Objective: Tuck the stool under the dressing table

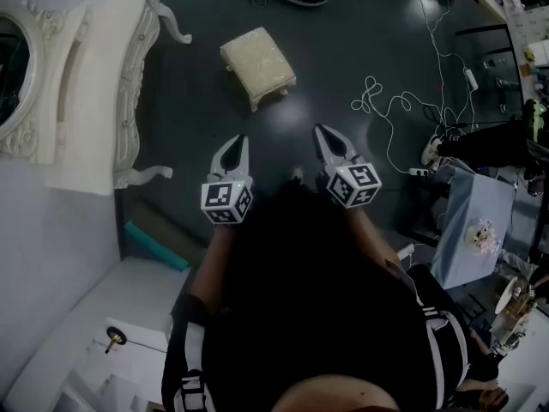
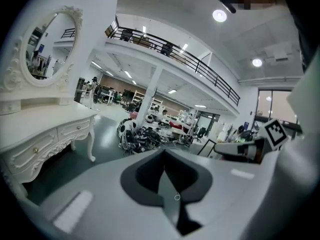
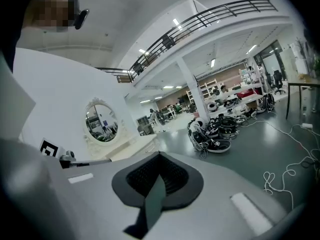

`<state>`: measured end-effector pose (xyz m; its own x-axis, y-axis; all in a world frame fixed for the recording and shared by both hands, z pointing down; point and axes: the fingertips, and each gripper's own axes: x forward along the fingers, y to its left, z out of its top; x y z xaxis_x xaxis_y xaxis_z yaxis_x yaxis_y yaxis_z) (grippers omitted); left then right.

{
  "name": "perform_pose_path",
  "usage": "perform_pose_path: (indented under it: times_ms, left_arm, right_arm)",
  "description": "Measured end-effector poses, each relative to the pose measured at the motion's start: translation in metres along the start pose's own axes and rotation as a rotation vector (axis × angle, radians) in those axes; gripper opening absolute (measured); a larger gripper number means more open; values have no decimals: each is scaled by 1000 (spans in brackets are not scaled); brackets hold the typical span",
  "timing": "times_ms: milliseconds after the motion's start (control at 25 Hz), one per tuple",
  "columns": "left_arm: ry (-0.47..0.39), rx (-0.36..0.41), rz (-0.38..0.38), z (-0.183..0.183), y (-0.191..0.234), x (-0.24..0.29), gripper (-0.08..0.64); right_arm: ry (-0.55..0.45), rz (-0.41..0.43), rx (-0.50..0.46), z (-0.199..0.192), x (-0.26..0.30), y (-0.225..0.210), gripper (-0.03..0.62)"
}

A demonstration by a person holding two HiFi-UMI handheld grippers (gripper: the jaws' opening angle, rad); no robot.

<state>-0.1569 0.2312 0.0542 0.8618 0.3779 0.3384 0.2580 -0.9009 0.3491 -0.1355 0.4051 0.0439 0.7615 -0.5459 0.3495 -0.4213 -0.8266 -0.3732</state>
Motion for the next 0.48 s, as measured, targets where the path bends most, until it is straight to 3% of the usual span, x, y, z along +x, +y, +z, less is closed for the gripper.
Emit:
perform_pose_path:
  times_ms: [480]
  left_arm:
    - [12,-8,-3,0,58,-23,9]
  right_arm:
    - [-36,-55,-24,-1,8,24,-2]
